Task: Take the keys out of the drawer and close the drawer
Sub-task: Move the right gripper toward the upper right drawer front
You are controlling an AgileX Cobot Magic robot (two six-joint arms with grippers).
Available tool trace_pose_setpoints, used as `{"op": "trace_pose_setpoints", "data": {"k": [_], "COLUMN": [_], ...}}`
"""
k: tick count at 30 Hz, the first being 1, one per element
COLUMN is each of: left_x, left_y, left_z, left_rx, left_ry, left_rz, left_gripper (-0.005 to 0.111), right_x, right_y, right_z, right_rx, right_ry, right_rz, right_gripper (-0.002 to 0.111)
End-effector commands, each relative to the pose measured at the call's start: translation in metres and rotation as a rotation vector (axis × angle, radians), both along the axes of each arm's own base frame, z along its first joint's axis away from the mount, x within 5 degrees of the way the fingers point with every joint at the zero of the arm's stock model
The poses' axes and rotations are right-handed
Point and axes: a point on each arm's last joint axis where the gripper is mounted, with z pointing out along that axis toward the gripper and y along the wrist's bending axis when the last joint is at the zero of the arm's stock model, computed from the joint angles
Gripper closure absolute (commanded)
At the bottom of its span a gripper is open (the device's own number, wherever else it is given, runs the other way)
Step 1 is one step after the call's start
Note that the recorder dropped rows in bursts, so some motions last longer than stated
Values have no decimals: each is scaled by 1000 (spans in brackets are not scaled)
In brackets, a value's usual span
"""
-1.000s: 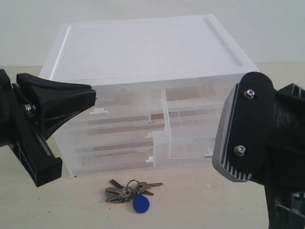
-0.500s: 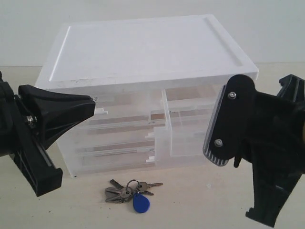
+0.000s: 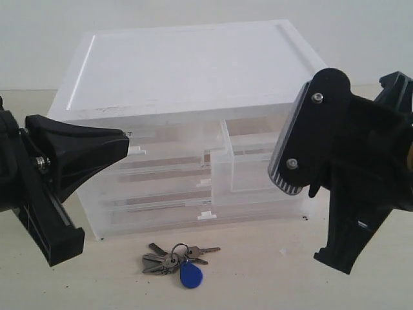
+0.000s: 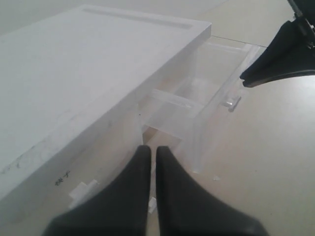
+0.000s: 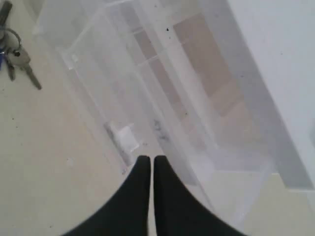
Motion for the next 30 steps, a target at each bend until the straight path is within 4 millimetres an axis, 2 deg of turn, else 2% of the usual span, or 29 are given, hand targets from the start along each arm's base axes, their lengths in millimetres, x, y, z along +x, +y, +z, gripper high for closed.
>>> {"op": "trace_pose_setpoints", "data": {"k": [1, 11, 17, 20, 21, 23, 30], "left_x": [-1, -2, -4, -5, -5, -6, -6], "left_y": [2, 2, 3, 2, 1, 0, 0], "left_z": [-3, -7, -12, -12, -11, -10, -11], "left_rx": [-4, 4, 13, 2, -5, -17, -27], "left_ry": [14, 23, 36, 33, 30, 25, 34], "left_rz": [7, 7, 3, -12, -21, -37, -33], "left_gripper": [102, 102, 102, 102, 102, 102, 102], "right_x": [4, 4, -14, -16, -16, -16, -6], "right_y": [-2, 1, -18, -21, -19, -13, 3], "right_z": [5, 9, 32, 16, 4, -7, -22], "right_rx": [24, 89, 257, 209, 173, 163, 91], "right_ry": [-60, -77, -93, -69, -50, -30, 0], "right_rz": [-39, -37, -19, -15, 5, 44, 72], "right_gripper": [108, 108, 108, 108, 108, 108, 108]}}
